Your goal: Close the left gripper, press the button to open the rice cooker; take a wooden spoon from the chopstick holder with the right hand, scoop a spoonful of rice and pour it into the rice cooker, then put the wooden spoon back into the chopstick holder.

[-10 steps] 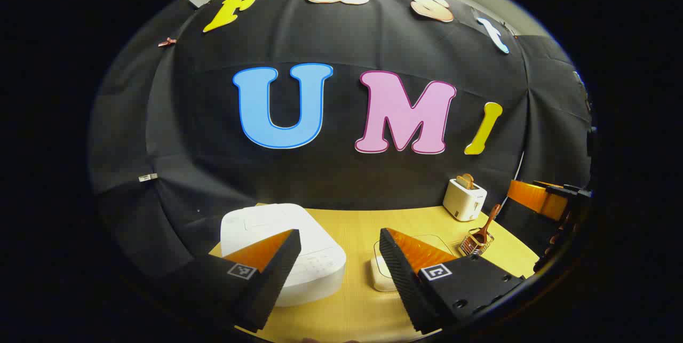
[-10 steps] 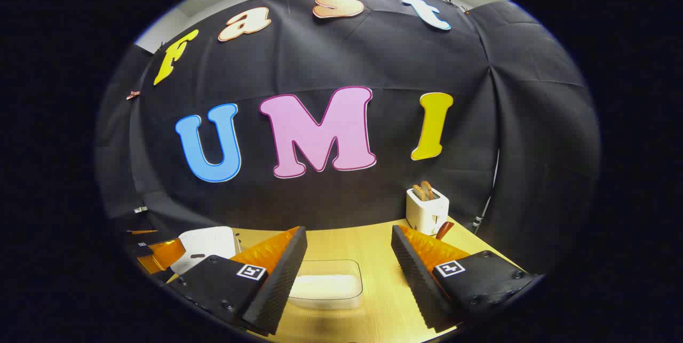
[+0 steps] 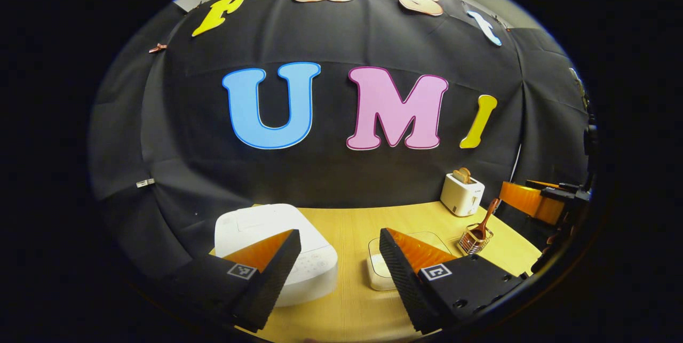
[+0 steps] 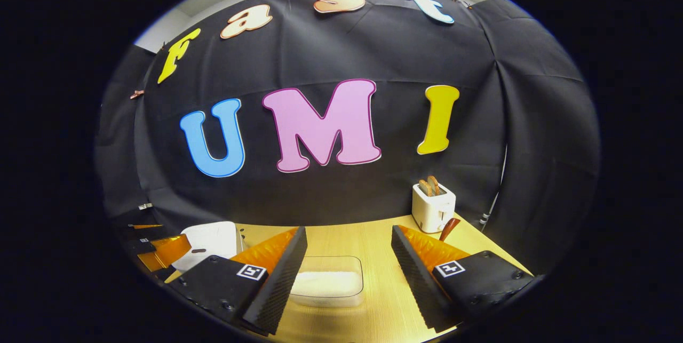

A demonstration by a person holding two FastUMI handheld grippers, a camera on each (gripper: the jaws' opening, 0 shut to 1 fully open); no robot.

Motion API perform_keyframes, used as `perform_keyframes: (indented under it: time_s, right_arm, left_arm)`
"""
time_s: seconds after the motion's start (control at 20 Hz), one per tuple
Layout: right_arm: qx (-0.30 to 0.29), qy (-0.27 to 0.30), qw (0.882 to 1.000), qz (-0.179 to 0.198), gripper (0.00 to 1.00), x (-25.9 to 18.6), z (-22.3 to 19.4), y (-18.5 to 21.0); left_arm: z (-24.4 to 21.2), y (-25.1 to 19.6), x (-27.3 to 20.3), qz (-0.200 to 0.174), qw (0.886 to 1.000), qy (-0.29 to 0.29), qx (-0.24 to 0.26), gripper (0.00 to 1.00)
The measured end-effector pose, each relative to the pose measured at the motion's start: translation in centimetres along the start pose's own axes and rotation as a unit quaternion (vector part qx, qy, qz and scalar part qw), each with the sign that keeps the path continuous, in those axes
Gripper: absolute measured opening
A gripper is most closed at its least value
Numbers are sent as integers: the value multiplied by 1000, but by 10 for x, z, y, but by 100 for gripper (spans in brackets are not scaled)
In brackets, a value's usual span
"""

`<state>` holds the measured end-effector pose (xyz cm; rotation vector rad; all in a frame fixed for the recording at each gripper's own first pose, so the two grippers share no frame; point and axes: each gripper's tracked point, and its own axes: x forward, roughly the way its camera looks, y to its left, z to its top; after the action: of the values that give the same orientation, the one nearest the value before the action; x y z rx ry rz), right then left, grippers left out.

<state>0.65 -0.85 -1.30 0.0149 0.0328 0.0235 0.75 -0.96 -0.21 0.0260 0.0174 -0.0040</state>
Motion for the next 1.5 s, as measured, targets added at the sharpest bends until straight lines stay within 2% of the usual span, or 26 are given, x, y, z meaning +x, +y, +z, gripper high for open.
perform_keyframes:
  time_s: [0.1, 0.15, 0.2, 0.55, 0.6, 0.65, 0.8, 0.85, 0.9, 0.95, 1.0, 1.15, 1.2, 1.3, 1.5]
  right_arm:
    - [-4, 2, 1000, -11, 98, 1, -2, -6]
    - [-4, 2, 1000, -14, 98, 2, -2, -8]
    - [-3, 2, 1000, -15, 98, 2, -2, -8]
    - [-3, 16, 1000, -12, 98, -2, -12, -6]
    - [-3, 18, 1000, -13, 98, -3, -12, -6]
    - [-2, 19, 1000, -14, 98, -2, -13, -7]
    - [-1, 23, 1000, -19, 98, -3, -16, -9]
    - [0, 25, 999, -20, 98, -3, -18, -9]
    - [0, 26, 999, -21, 98, -3, -18, -10]
    - [0, 27, 999, -23, 98, -4, -19, -10]
    - [-1, 28, 999, -25, 98, -4, -20, -11]
    - [-2, 35, 999, -30, 98, -5, -25, -14]
    - [-2, 37, 999, -31, 98, -5, -27, -14]
    - [-5, 41, 999, -33, 98, -5, -30, -15]
    - [-9, 49, 998, -35, 98, -6, -35, -15]
  left_arm:
    - [0, -1, 3, -2, 1000, 1, 1, 95]
    - [-2, -1, 4, -4, 1000, 2, 1, 92]
    - [-1, -1, 5, -6, 1000, 3, 1, 95]
    - [2, 7, 14, -13, 1000, 0, 18, 95]
    - [5, 15, 16, -6, 1000, -5, 21, 92]
    - [6, 16, 18, -7, 1000, -5, 22, 82]
    - [6, 28, 26, -5, 1000, 2, 15, 73]
    - [3, 36, 29, 1, 1000, 8, 11, 63]
    - [3, 43, 31, 10, 1000, 13, 8, 60]
    - [1, 50, 34, 17, 1000, 18, 3, 47]
    - [0, 56, 37, 22, 999, 24, -5, 43]
    - [-11, 82, 48, 52, 997, 44, -30, 12]
    - [-14, 91, 51, 60, 996, 52, -38, 9]
    - [-24, 94, 60, 46, 994, 74, -61, 5]
    - [-56, 114, 79, 55, 987, 131, -80, 5]
